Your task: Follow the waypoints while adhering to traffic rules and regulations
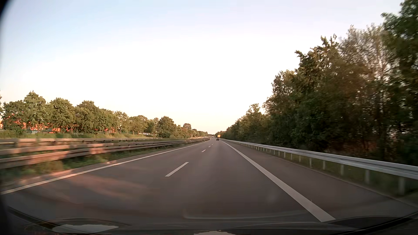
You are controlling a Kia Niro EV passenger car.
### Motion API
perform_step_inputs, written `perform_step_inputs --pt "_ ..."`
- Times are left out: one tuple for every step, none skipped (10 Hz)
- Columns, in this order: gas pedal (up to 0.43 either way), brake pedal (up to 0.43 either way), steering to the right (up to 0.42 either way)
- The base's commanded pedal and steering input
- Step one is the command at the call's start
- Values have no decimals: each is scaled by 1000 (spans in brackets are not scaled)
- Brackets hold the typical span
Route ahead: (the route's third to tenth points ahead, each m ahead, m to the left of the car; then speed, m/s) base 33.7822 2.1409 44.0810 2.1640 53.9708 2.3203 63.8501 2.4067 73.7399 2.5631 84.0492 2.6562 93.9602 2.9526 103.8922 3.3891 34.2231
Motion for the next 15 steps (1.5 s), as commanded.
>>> perform_step_inputs --pt "512 18 -3" --pt "512 18 -3" --pt "512 18 -2" --pt "512 18 -3" --pt "512 18 -2" --pt "512 18 -1" --pt "512 18 0" --pt "512 12 1" --pt "512 18 1" --pt "512 18 0" --pt "512 18 0" --pt "500 18 0" --pt "488 18 -1" --pt "480 18 -3" --pt "480 18 -3"
